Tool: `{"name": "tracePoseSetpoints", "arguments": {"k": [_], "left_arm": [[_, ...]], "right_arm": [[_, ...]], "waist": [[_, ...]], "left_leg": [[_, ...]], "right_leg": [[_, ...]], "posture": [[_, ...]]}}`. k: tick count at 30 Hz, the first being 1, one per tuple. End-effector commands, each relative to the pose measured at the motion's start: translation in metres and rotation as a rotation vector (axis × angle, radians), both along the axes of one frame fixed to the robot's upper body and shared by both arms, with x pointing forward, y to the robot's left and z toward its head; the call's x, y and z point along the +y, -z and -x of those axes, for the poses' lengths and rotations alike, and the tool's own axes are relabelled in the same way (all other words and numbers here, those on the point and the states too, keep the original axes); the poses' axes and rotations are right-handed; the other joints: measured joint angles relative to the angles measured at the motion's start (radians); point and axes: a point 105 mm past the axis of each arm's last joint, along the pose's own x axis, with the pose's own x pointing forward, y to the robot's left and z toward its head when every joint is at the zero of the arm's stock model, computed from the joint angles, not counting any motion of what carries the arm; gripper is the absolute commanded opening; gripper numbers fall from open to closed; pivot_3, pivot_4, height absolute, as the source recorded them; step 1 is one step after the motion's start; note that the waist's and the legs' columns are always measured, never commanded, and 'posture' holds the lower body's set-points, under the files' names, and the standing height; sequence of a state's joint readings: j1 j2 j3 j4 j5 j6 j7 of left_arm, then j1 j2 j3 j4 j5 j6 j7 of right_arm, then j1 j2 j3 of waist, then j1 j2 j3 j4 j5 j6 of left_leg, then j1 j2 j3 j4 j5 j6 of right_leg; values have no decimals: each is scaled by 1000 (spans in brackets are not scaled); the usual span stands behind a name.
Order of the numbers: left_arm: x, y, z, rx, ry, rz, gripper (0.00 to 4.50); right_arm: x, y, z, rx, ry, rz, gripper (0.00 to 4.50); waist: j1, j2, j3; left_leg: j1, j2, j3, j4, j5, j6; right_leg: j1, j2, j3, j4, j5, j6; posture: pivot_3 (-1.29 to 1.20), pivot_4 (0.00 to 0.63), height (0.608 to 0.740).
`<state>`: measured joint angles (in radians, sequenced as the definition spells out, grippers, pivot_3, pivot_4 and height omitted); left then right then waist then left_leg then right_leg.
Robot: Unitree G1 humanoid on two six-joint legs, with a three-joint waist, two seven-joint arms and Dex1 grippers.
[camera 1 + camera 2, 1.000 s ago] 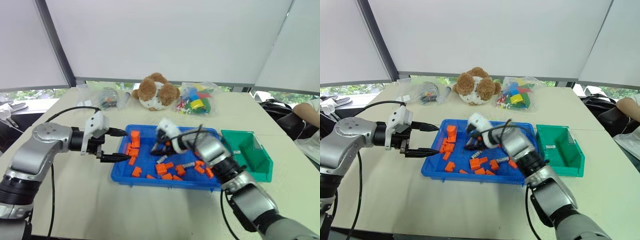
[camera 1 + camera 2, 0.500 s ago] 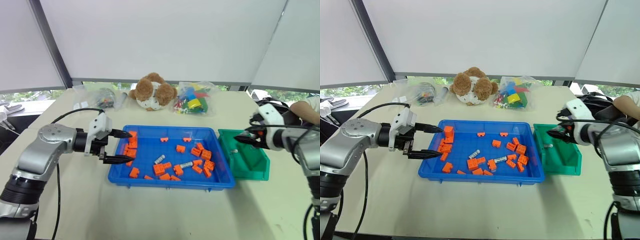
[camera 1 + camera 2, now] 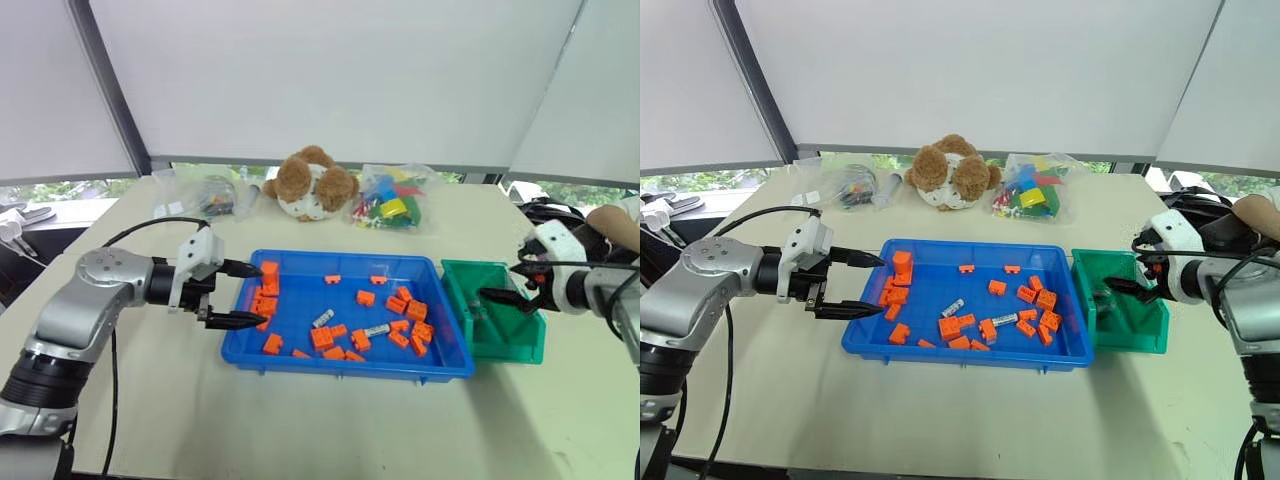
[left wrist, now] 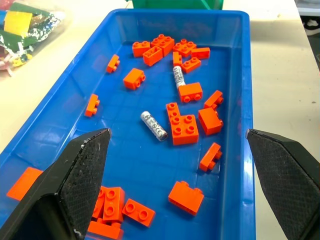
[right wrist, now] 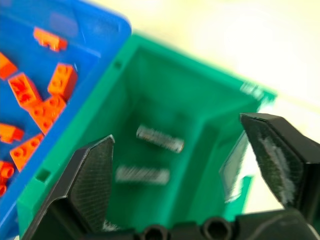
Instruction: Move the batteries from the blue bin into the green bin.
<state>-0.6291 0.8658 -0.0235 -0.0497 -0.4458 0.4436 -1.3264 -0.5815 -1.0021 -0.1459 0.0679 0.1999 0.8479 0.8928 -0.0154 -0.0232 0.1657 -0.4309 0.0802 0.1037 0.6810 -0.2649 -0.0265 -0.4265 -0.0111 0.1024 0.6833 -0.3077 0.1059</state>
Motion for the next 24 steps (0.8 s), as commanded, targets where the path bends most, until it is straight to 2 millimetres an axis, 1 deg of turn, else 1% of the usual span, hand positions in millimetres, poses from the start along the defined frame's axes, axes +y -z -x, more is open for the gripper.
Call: {"name": "tracePoseSetpoints", "arguments": {"k": [1, 4, 6, 8, 10, 12, 15, 19, 24], "left_arm": [[0, -11, 2, -49, 6, -1, 4500], [0, -12, 1, -50, 6, 1, 4500], [-1, -13, 0, -51, 6, 0, 4500], [-1, -13, 0, -53, 6, 0, 4500], [-1, -14, 0, -57, 5, 1, 4500], [-1, -16, 0, -61, 0, 2, 4500], [1, -17, 1, -66, -14, -1, 4500], [4, -17, 3, -67, -30, 2, 4500], [4, -13, 6, -65, -38, -1, 4500]], "right_arm": [[49, -28, 0, -75, -188, -43, 4463], [96, -24, -3, -61, -339, -72, 4463], [125, -20, -11, -58, -393, -103, 4463], [146, -13, -19, -45, -414, -131, 4463], [166, 0, -26, -24, -425, -140, 4463], [187, 14, -29, 3, -435, -149, 4463], [206, 31, -27, 38, -439, -135, 4463], [221, 45, -28, 65, -383, -147, 4463], [243, 62, -16, 107, -345, -173, 4463]], "waist": [[-6, 0, 0], [-10, 0, 0], [-6, 0, 0], [-5, 0, 0], [2, 0, 0], [5, 0, 0], [3, 0, 0], [-1, 0, 0], [-4, 0, 0]], "left_leg": [[0, 0, 0, 0, 0, 0], [1, 1, 0, 0, 0, 0], [1, 1, 0, -1, 0, 0], [1, 1, 0, 0, 0, 0], [0, 1, 0, 0, 0, 0], [0, 0, 0, 0, 0, 0], [-1, 0, 0, 1, 0, 0], [-1, 0, 0, 0, 0, 0], [-1, 0, 0, 0, 0, 0]], "right_leg": [[0, 0, 0, 0, 0, 0], [0, 1, 0, 1, 0, 0], [0, 1, 0, 1, 0, 0], [0, 1, 0, 1, 0, 0], [0, 0, 0, 1, 0, 0], [0, 0, 0, 1, 0, 0], [-1, 0, 0, 1, 0, 0], [-1, 0, 0, 1, 0, 0], [-1, 0, -1, 1, 0, 0]], "posture": [[0, 150, 731], [0, 150, 731], [0, 150, 731], [0, 150, 731], [0, 150, 731], [0, 150, 731], [0, 150, 731], [0, 150, 731], [0, 150, 731]]}}
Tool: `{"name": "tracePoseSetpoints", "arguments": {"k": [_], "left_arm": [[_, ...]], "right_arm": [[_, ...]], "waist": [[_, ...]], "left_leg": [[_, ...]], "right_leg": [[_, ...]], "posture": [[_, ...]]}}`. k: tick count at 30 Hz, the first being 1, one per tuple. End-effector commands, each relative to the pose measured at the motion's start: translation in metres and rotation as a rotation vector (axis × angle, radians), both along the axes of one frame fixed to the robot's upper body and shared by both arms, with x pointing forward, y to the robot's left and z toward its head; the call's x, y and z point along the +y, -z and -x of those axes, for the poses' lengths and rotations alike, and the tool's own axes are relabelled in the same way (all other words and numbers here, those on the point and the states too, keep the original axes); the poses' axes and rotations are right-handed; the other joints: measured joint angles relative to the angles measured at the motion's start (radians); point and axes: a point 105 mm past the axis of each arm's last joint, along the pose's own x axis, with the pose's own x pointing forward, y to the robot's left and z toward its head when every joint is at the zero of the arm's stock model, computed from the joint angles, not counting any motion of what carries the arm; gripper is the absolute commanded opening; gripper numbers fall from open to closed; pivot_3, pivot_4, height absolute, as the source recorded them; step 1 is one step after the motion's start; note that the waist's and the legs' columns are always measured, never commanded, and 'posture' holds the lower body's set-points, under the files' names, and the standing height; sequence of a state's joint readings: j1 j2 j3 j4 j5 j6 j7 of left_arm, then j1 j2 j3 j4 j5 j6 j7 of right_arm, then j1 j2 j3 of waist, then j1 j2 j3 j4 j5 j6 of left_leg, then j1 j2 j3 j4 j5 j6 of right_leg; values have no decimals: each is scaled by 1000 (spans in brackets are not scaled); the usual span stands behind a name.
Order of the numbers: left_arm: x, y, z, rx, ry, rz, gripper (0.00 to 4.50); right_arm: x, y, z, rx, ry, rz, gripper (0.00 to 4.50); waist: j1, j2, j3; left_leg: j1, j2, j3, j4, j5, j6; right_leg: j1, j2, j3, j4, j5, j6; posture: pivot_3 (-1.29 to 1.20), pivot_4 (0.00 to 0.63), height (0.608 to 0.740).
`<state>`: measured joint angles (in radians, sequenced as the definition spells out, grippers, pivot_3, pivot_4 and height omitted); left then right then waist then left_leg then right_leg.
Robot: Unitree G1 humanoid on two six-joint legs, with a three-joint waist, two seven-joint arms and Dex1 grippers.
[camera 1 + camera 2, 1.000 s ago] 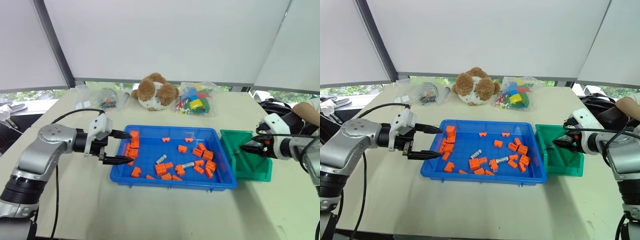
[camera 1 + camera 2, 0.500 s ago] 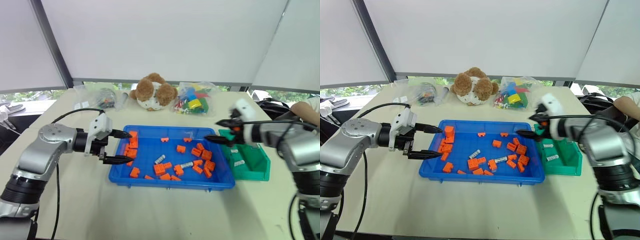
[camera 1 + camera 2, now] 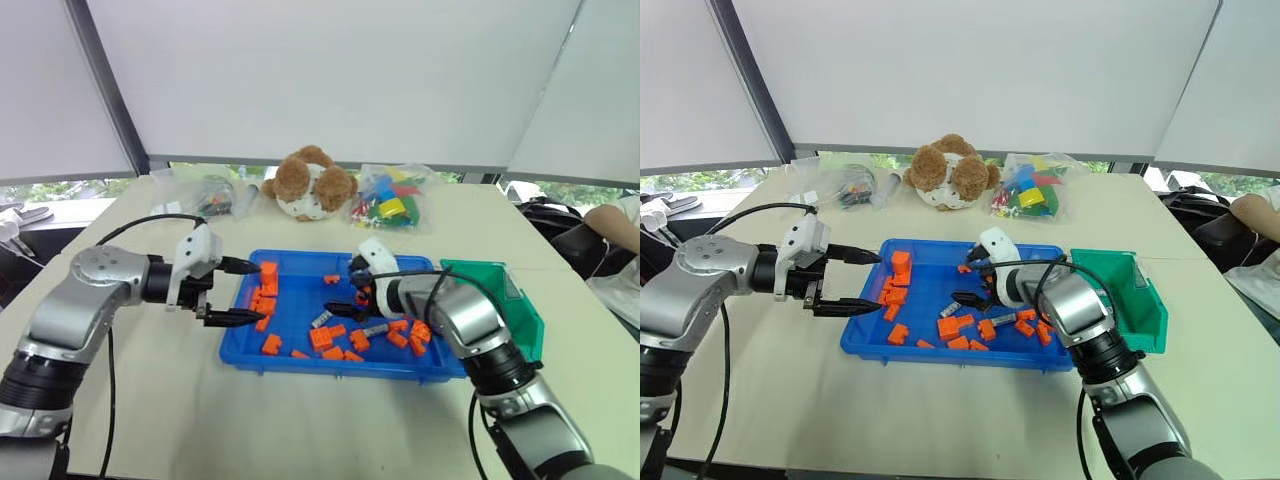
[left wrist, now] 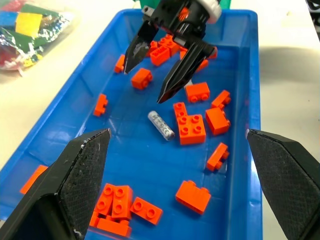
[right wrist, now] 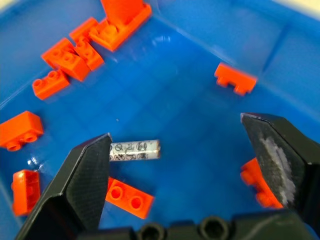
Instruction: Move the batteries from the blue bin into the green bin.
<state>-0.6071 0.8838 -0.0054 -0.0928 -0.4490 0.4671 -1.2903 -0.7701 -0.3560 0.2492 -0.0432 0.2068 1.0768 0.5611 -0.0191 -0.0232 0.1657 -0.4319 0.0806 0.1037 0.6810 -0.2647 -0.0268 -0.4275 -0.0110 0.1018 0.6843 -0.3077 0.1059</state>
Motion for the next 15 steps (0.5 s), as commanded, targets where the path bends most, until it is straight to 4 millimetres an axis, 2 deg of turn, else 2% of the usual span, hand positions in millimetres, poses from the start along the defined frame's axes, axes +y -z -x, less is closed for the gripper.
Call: {"name": "tracePoseSetpoints", "arguments": {"k": [1, 6, 15], "left_arm": [[1, -11, 4, -48, -3, 6, 4500], [1, -11, 3, -48, -4, 8, 4500], [-1, -11, 1, -53, 0, 11, 4500]], "right_arm": [[15, -2, 8, -26, 11, -3, 4463], [21, 8, 9, -12, 68, 25, 4463], [33, 18, 15, 12, 72, 69, 4463]], "waist": [[0, 0, 0], [2, 0, 0], [-1, 0, 0]], "left_leg": [[0, 0, 0, 0, 0, 0], [0, 0, 0, 0, 0, 0], [0, 0, 0, 0, 0, 0]], "right_leg": [[0, 0, 0, 0, 0, 0], [0, 0, 0, 0, 0, 0], [0, 0, 0, 0, 0, 0]], "posture": [[0, 150, 731], [0, 150, 731], [0, 150, 731]]}}
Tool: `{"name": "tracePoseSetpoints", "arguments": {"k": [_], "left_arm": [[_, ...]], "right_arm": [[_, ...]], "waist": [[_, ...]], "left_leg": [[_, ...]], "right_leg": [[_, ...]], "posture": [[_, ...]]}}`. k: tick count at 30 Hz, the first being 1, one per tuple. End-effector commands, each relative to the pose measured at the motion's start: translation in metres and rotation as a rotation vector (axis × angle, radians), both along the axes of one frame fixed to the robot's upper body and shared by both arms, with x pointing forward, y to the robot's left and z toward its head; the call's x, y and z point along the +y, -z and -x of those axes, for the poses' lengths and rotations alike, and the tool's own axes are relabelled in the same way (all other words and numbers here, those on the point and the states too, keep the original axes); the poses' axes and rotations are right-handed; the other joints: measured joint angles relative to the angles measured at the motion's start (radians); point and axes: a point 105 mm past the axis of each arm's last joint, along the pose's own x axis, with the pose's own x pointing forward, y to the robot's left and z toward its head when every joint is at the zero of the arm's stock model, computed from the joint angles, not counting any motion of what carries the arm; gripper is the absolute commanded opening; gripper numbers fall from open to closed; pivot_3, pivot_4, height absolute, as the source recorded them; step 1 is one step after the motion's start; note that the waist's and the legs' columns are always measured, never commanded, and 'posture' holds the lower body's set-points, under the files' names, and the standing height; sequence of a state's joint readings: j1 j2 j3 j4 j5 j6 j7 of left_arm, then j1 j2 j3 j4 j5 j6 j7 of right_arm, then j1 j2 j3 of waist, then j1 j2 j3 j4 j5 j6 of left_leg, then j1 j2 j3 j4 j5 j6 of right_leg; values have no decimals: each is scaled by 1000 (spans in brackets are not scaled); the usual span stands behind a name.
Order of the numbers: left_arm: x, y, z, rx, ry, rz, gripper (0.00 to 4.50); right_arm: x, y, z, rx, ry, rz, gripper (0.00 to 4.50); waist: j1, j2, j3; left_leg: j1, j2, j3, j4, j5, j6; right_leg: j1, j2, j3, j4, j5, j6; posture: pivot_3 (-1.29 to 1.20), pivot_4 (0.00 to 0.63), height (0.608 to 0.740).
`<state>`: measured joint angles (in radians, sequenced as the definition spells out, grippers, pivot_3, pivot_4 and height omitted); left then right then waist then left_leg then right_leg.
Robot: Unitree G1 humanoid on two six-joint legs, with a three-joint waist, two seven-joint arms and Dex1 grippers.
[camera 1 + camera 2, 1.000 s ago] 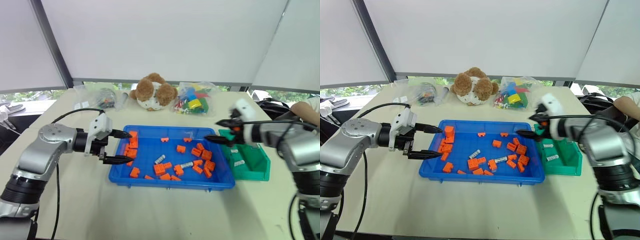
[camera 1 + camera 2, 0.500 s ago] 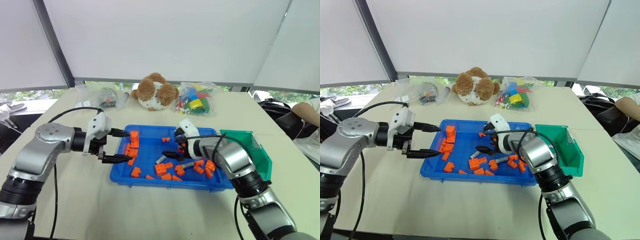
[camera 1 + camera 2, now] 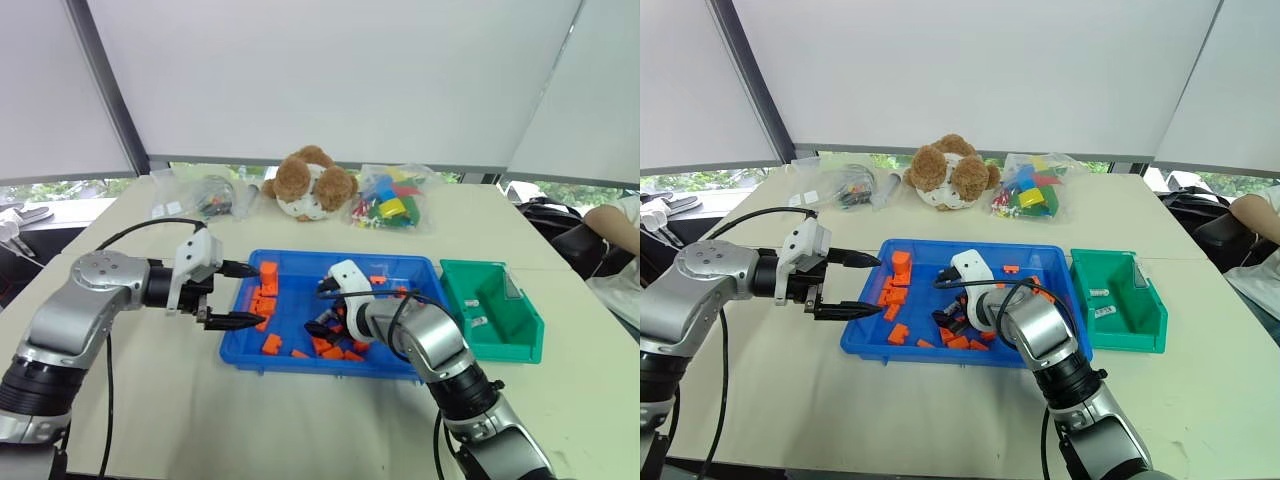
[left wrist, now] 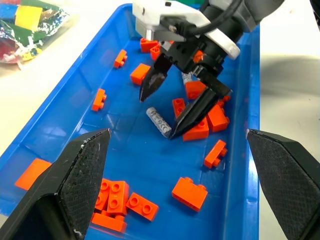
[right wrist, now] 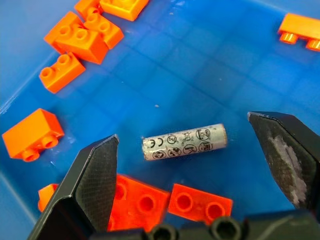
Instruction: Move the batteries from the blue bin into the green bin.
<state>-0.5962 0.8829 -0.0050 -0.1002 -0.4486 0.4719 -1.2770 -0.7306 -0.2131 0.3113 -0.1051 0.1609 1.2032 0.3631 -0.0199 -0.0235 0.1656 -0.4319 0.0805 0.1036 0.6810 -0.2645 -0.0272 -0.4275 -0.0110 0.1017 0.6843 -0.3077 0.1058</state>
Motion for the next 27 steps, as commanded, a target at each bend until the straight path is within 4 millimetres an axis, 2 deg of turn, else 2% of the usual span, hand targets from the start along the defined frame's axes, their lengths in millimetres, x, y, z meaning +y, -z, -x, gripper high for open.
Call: {"name": "tracePoseSetpoints", "arguments": {"k": [1, 6, 15, 18, 21, 23, 27], "left_arm": [[-2, -13, 2, -58, 11, 10, 4500], [-2, -13, 2, -61, 7, 14, 4500], [-2, -12, 3, -61, -3, 23, 4500], [-2, -12, 4, -61, -4, 23, 4500], [-2, -12, 4, -61, 0, 18, 4500], [-1, -11, 4, -57, 7, 11, 4500], [-1, -10, 7, -46, 34, -6, 4500]], "right_arm": [[6, -2, 3, -14, -13, 16, 4463], [4, 8, 5, -10, -30, 84, 4463], [6, 11, 3, 5, -36, 63, 4463], [6, 10, 0, 7, -30, 55, 3698], [2, 7, -3, -1, -18, 49, 2206], [-1, 1, -6, -17, -5, 40, 2165], [-14, -30, -9, -92, 13, 22, 2165]], "waist": [[0, 0, 0], [-1, 0, 0], [-1, 0, 0], [-1, 0, 0], [-1, 0, 0], [0, 0, 0], [1, 0, 0]], "left_leg": [[0, 0, 0, 0, 0, 0], [0, 0, 0, 0, 0, 0], [0, 0, 0, 0, 0, 0], [0, 0, 0, 0, 0, 0], [0, 0, 0, 0, 0, 0], [0, 0, 0, 0, 0, 0], [0, 0, 0, 0, 0, 0]], "right_leg": [[0, 0, 0, 0, 0, 0], [0, 0, 0, 0, 0, 0], [0, 0, 0, 0, 0, 0], [0, 0, 0, 0, 0, 0], [0, 0, 0, 0, 0, 0], [0, 0, 0, 0, 0, 0], [0, 0, 0, 0, 0, 0]], "posture": [[0, 150, 731], [0, 150, 731], [0, 150, 731], [0, 150, 731], [0, 150, 731], [0, 150, 731], [0, 150, 731]]}}
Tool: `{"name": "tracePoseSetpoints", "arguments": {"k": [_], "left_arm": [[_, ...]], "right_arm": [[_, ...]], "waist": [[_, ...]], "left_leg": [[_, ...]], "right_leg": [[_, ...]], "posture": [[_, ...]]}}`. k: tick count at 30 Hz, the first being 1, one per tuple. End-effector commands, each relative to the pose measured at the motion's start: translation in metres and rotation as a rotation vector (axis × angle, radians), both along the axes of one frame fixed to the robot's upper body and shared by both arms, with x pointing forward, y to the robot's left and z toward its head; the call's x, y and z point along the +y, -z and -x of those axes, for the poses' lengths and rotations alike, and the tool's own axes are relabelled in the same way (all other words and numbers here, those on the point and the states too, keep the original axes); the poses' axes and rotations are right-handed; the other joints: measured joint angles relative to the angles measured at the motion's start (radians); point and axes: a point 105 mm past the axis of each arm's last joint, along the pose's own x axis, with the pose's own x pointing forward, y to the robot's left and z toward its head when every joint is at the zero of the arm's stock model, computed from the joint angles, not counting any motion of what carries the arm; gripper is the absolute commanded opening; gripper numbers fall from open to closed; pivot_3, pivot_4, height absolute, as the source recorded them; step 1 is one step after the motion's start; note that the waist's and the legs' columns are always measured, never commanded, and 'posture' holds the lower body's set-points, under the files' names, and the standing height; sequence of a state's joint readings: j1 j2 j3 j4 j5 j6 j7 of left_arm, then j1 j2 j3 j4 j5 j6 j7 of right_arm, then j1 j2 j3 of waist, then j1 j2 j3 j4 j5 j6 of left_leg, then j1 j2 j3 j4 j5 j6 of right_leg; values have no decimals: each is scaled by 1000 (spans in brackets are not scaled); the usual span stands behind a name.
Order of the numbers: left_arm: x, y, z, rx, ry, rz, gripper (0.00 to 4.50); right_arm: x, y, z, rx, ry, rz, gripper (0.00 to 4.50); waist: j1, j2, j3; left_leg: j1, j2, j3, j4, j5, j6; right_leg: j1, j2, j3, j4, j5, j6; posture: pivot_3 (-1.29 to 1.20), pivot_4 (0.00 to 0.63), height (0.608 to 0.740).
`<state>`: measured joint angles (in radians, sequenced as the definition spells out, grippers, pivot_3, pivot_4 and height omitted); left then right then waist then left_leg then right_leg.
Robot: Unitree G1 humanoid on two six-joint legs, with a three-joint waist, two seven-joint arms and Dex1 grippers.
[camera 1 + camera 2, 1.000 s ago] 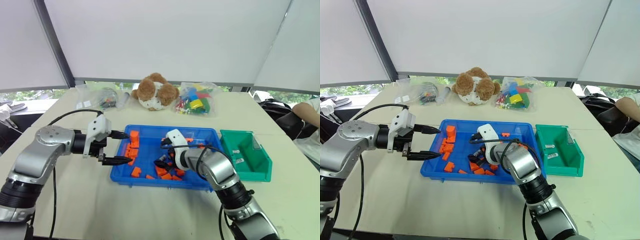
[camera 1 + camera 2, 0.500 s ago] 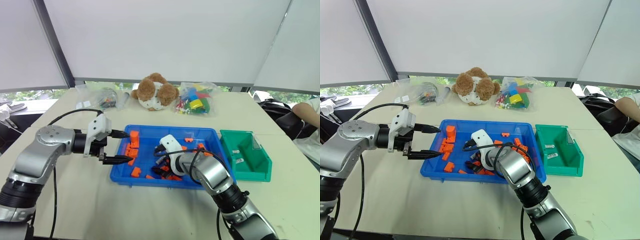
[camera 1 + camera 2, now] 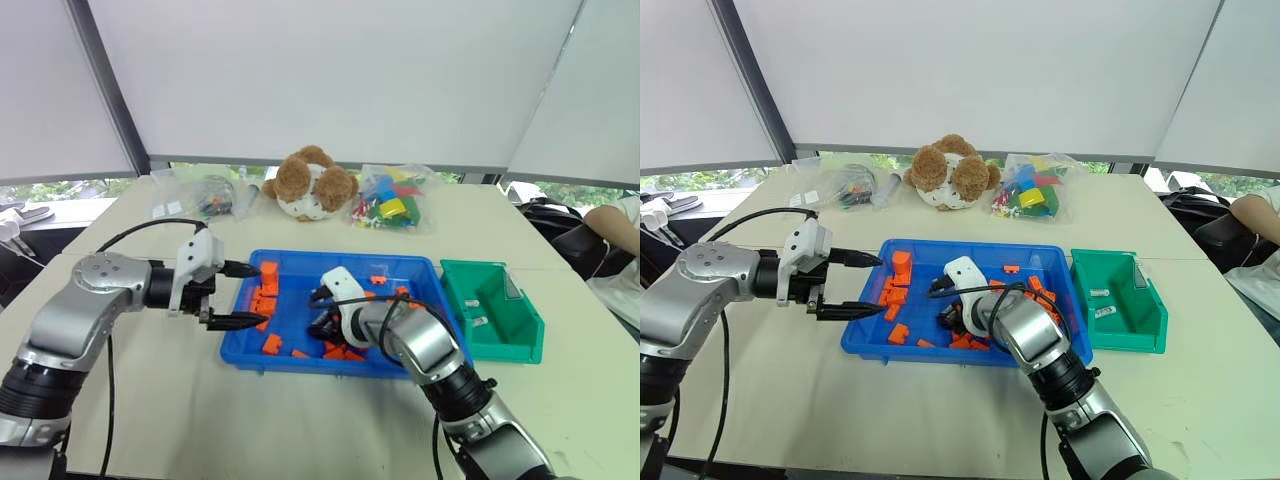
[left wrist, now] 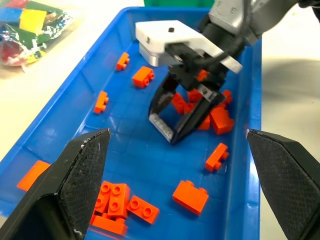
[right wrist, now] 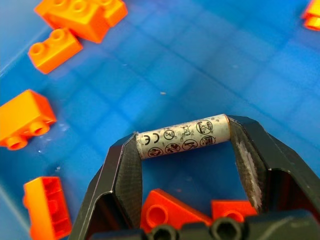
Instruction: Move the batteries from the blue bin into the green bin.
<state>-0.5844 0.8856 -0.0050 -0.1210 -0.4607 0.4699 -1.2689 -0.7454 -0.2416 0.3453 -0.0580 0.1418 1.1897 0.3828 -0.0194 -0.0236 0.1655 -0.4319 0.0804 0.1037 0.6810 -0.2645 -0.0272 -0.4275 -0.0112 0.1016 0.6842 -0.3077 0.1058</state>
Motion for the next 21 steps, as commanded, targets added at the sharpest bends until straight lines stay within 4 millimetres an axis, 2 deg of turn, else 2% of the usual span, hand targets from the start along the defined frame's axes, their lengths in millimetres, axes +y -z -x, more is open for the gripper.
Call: {"name": "tracePoseSetpoints", "arguments": {"k": [1, 2, 4, 6, 8, 10, 13, 16, 21], "left_arm": [[1, -10, 4, -38, 29, -10, 4500], [1, -10, 5, -37, 34, -12, 4500], [0, -10, 6, -27, 55, -21, 4500], [0, -10, 6, -13, 75, -16, 4500], [-2, -12, 4, -11, 88, -8, 4500], [-4, -16, 0, -19, 93, 10, 4500], [-7, -24, -4, -24, 102, 47, 4500], [-12, -31, -5, -16, 116, 93, 4500], [-16, -34, -5, -6, 134, 117, 4500]], "right_arm": [[-11, -45, -6, -121, 15, -43, 2165], [-15, -51, -6, -135, 23, -48, 2165], [-43, -89, -10, -220, 83, -74, 2165], [-90, -124, -12, -300, 197, -78, 2165], [-139, -141, -10, -343, 321, -38, 2165], [-177, -144, -4, -346, 408, 16, 2165], [-211, -136, 7, -314, 483, 46, 2165], [-233, -121, 17, -262, 524, 69, 2165], [-244, -98, 25, -196, 539, 78, 2165]], "waist": [[0, 0, 0], [0, 0, 0], [1, 0, 0], [8, 1, 0], [13, 0, 0], [17, 0, 0], [4, -1, 0], [-10, 0, 0], [-23, 1, 0]], "left_leg": [[0, 0, 0, 0, 0, 0], [0, 0, 0, 0, 0, 0], [0, 0, 0, 0, 0, 0], [-1, 0, 0, 0, 0, 0], [-3, -1, 0, 0, 0, 0], [-3, -1, 0, 0, 0, 1], [-4, -1, 0, 0, -1, 2], [-3, -1, -1, 0, -1, 2], [-3, -1, -1, -1, -1, 2]], "right_leg": [[0, 0, 0, 0, 0, 0], [0, 0, 0, 0, 0, 0], [0, 0, 0, 0, 0, 0], [-1, 0, 0, 0, 0, 0], [-2, -1, 0, -1, 0, 0], [-1, -1, 0, -3, 0, 0], [-1, -1, 0, -4, 0, 0], [-2, 0, 0, -2, 0, 0], [-2, 0, 0, -2, 0, 0]], "posture": [[0, 150, 731], [0, 150, 731], [0, 150, 731], [0, 150, 731], [0, 150, 731], [0, 150, 731], [0, 150, 731], [0, 150, 731], [0, 150, 731]]}}
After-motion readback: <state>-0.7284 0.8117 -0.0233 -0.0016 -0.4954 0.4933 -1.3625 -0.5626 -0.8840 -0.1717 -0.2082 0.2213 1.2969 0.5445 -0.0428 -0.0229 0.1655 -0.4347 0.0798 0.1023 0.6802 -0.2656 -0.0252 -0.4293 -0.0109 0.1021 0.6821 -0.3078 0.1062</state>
